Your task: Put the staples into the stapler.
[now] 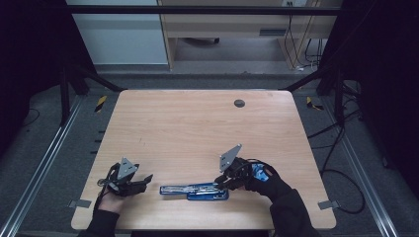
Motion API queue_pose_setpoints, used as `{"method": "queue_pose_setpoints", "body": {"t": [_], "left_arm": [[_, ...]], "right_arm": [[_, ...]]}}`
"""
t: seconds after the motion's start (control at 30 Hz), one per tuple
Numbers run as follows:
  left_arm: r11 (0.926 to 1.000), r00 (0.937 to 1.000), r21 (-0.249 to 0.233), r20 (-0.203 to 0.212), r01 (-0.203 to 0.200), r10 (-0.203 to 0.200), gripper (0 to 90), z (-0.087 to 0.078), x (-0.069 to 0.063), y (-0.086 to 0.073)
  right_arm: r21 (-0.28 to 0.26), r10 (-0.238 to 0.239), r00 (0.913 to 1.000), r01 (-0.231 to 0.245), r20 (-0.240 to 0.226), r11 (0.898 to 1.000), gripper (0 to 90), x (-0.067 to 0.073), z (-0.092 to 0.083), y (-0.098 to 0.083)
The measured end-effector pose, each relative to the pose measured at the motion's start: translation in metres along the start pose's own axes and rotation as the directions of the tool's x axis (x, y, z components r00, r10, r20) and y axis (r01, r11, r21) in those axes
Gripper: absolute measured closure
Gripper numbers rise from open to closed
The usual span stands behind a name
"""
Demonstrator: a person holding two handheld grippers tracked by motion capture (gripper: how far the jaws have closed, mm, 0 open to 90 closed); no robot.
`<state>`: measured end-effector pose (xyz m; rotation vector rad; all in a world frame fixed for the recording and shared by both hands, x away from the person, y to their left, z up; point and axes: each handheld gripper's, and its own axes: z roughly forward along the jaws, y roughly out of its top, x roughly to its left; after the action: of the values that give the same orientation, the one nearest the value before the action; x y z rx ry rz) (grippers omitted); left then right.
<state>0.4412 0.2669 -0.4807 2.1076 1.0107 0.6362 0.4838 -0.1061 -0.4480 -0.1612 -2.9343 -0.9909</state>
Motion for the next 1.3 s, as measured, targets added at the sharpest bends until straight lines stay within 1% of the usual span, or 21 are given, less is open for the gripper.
{"method": "queue_pose_setpoints", "body": {"t": [0.07,0.1,0.13,0.2,0.43,0.57,0.6,0.63,0.7,0.77,0.83,0.87,1.0,1.07,1.1,1.13,1.2,1.3], "left_arm": [[1.0,1.0,0.0,0.001,-0.001,0.001,33.9,0.0,0.0,0.0],[1.0,1.0,0.001,0.002,-0.001,0.001,33.9,0.0,0.0,0.0],[1.0,1.0,-0.001,0.002,0.001,-0.001,33.9,0.0,0.0,0.0],[1.0,1.0,-0.002,0.003,0.0,0.0,33.9,0.0,0.0,0.0],[1.0,1.0,-0.001,0.003,0.0,0.0,33.8,0.0,-0.001,0.0],[1.0,1.0,-0.001,0.003,0.0,0.0,33.9,-0.001,-0.001,0.0],[1.0,1.0,0.0,0.003,-0.002,0.002,33.9,-0.001,-0.001,0.0],[1.0,1.0,0.0,0.004,-0.004,0.004,33.8,-0.001,-0.001,0.0],[1.0,1.0,-0.001,0.004,-0.002,0.002,33.8,-0.001,-0.001,0.0],[1.0,1.0,-0.003,0.004,0.001,-0.001,33.8,-0.001,-0.001,0.0],[1.0,1.0,-0.001,0.005,-0.004,0.004,33.8,-0.001,-0.001,0.0],[1.0,1.0,-0.001,0.005,-0.004,0.004,33.8,-0.001,-0.001,0.0],[1.0,1.0,-0.001,0.004,-0.004,0.004,33.8,-0.001,-0.001,0.0],[1.0,1.0,0.0,0.004,-0.004,0.004,33.8,-0.001,-0.001,0.0],[1.0,1.0,0.001,0.004,-0.004,0.004,33.8,-0.001,-0.001,0.0],[1.0,1.0,0.001,0.004,-0.005,0.005,33.8,-0.001,-0.001,0.0],[1.0,1.0,0.001,0.004,-0.004,0.004,33.8,-0.001,-0.002,0.0],[1.0,1.0,0.001,0.004,-0.005,0.005,33.8,-0.001,-0.002,0.0]], "right_arm": [[-0.007,0.011,0.9999,-0.011,0.009,1.0,74.6,0.001,-0.001,-0.001],[-0.011,0.007,0.9998,-0.007,0.021,1.0,74.7,0.002,-0.001,-0.002],[-0.014,0.014,0.9995,-0.014,0.029,1.0,75.6,0.003,-0.002,-0.002],[-0.012,0.017,0.999,-0.017,0.042,1.0,77.3,0.006,-0.004,-0.001],[-0.008,0.011,0.9984,-0.01,0.056,1.0,80.3,0.009,-0.005,-0.002],[-0.013,0.021,0.9974,-0.021,0.069,1.0,81.3,0.01,-0.008,-0.004],[-0.02,0.029,0.9967,-0.027,0.076,0.999,81.4,0.011,-0.009,-0.005],[-0.033,0.036,0.9966,-0.033,0.075,0.999,81.9,0.012,-0.01,-0.006],[-0.04,0.05,0.9937,-0.046,0.1,0.998,83.7,0.014,-0.013,-0.009],[-0.052,0.075,0.9899,-0.069,0.12,0.996,86.1,0.016,-0.016,-0.011],[-0.053,0.076,0.9895,-0.07,0.123,0.996,87.0,0.018,-0.017,-0.013],[-0.062,0.092,0.9885,-0.085,0.12,0.994,87.6,0.019,-0.018,-0.015],[-0.067,0.118,0.9856,-0.11,0.121,0.992,89.0,0.022,-0.018,-0.02],[-0.075,0.116,0.986,-0.108,0.12,0.991,89.3,0.022,-0.018,-0.021],[-0.086,0.126,0.9855,-0.116,0.114,0.989,89.8,0.023,-0.018,-0.021],[-0.087,0.113,0.9869,-0.104,0.115,0.991,90.0,0.023,-0.018,-0.021],[-0.098,0.118,0.9866,-0.107,0.113,0.989,90.0,0.023,-0.017,-0.019],[-0.073,0.123,0.9852,-0.115,0.12,0.991,90.0,0.022,-0.014,-0.019]]}}
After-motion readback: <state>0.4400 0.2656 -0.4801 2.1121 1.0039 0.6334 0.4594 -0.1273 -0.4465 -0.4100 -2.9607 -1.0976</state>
